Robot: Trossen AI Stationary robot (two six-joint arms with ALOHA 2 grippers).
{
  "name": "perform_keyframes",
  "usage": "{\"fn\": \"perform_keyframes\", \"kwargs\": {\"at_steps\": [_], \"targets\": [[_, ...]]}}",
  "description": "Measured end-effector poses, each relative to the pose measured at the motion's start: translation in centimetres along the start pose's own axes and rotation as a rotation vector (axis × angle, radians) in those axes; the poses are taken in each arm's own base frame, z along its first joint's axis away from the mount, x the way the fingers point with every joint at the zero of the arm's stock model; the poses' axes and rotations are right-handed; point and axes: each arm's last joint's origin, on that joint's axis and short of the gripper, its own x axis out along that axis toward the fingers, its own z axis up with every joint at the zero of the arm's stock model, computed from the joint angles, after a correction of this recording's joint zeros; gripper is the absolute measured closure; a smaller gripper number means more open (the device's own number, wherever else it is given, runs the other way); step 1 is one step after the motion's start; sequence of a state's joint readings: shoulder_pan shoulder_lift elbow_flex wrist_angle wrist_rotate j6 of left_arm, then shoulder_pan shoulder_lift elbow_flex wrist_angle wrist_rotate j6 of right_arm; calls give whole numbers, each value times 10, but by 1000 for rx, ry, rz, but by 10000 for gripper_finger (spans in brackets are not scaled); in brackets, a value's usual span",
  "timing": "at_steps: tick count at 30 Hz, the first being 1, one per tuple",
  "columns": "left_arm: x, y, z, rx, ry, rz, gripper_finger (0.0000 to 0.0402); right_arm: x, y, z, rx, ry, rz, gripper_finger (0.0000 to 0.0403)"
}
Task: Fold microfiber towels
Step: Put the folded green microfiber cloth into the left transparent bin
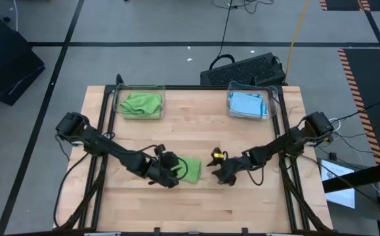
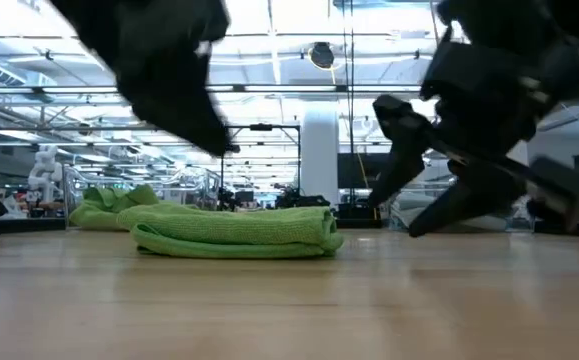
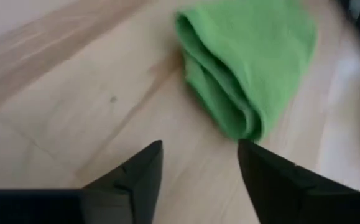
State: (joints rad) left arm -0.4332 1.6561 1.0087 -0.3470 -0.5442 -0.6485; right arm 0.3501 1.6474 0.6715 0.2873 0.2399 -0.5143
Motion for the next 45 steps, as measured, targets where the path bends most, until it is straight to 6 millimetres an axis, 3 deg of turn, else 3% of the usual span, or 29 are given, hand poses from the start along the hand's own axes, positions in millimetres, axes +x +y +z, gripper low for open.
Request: {"fn": "perform_keyframes", "kwargs": {"at_steps": [6, 10, 22, 29, 38, 45], "targets": [[26, 1, -22, -37, 46, -26, 202, 1, 7, -7, -298, -129, -151, 142], [41, -1, -26, -17, 52, -68, 202, 6, 3, -10, -406, -121, -153, 123], [77, 16, -34, -33, 101, -72, 202, 33, -11, -1, -574, -93, -78, 141], [80, 14, -33, 10, 66, -122, 202, 49, -19, 6, -603, -71, -19, 142], [81, 15, -33, 32, 61, -121, 202, 62, -23, -4, -578, -76, 50, 146], [82, 16, -31, 24, 47, -126, 202, 67, -29, -13, -446, -110, 94, 202]]}}
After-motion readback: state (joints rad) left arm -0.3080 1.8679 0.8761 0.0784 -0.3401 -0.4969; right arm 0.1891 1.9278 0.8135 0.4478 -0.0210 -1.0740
